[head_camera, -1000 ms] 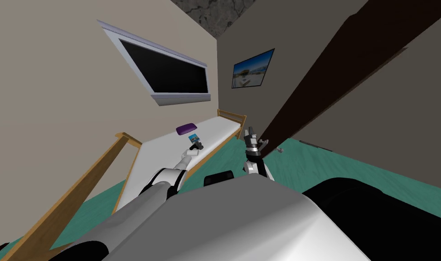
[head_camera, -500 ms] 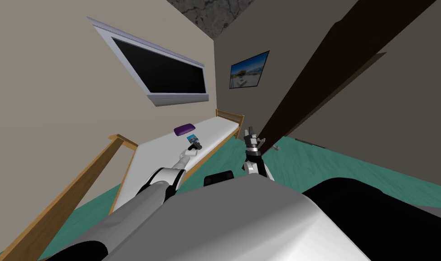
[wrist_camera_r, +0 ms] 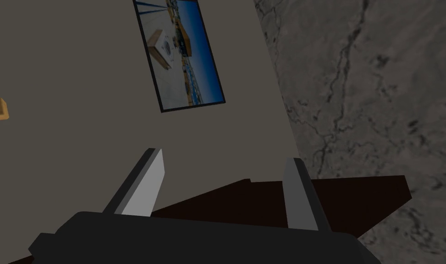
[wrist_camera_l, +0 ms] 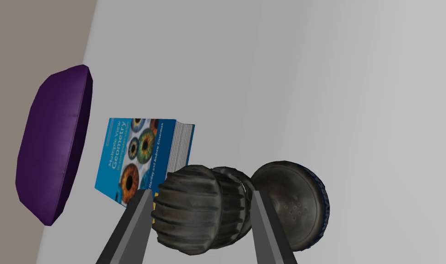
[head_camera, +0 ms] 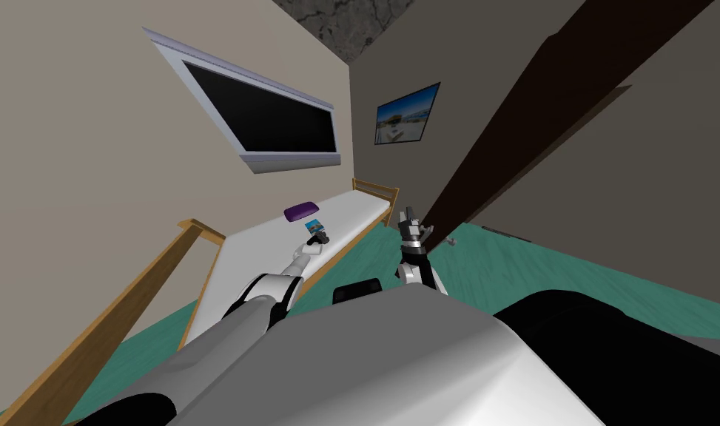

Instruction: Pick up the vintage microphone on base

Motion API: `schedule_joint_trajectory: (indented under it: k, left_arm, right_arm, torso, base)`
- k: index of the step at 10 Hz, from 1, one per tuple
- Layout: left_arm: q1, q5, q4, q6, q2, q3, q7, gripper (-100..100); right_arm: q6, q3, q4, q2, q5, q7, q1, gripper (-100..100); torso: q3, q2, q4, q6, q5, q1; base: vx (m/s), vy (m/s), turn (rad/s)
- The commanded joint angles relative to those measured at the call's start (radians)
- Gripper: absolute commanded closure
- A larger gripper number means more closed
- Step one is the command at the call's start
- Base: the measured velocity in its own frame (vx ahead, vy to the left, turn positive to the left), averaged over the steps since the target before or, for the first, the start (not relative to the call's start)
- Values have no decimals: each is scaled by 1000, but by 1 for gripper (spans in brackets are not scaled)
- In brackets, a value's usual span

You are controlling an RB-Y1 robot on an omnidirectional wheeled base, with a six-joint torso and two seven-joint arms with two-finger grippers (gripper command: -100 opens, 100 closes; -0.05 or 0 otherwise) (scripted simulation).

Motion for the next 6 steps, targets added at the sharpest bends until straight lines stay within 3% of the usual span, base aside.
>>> schedule_joint_trajectory:
  k: [1, 3, 6]
  left_arm:
    - [10, 0, -26, 13, -25, 6, -35, 100]
    - [10, 0, 5, 13, -25, 6, -35, 100]
    - [20, 2, -69, 30, -51, 10, -70, 100]
  right_arm:
    - [0, 0, 0, 0, 0, 0, 0, 0]
    - [0, 0, 0, 0, 0, 0, 0, 0]
    - [0, 0, 0, 0, 0, 0, 0, 0]
  torso:
    - [0, 0, 0, 0, 0, 0]
    - [-1, -1, -1, -1, 0, 1]
    - [0, -1, 0, -1, 0, 0]
  base:
    - [20, 11, 207]
    - [23, 3, 57]
    - [13, 4, 105]
